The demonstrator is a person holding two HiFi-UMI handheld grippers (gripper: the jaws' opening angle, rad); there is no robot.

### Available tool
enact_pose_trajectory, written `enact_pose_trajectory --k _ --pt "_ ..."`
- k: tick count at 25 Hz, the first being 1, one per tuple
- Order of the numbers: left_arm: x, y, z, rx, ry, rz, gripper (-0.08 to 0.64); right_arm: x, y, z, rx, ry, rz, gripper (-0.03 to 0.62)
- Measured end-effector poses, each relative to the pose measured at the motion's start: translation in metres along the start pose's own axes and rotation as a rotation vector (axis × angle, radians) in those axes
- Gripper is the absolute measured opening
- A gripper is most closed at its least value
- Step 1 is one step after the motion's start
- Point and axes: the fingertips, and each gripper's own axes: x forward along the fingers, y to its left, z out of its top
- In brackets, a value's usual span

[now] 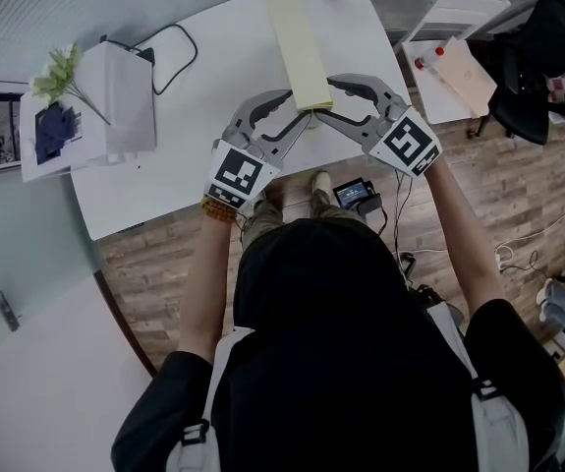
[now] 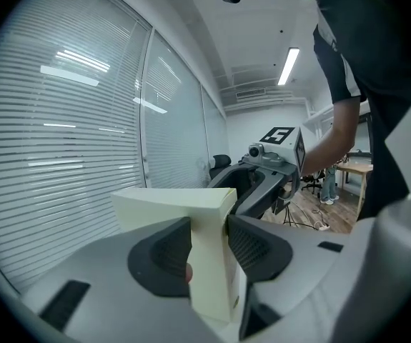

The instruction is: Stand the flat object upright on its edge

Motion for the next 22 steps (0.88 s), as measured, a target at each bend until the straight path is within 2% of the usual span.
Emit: enact_pose_trajectory --k 6,22 --pt "-0.013 0.010 0.004 0.034 0.002 0.007 0.161 0.010 0.003 0.014 -0.058 -0.009 -0.019 0.199" --pt "-0.061 0.045 -0.001 0.034 -0.013 0.073 0.164 0.059 0.017 0.046 -0.090 -0.031 0.016 0.199"
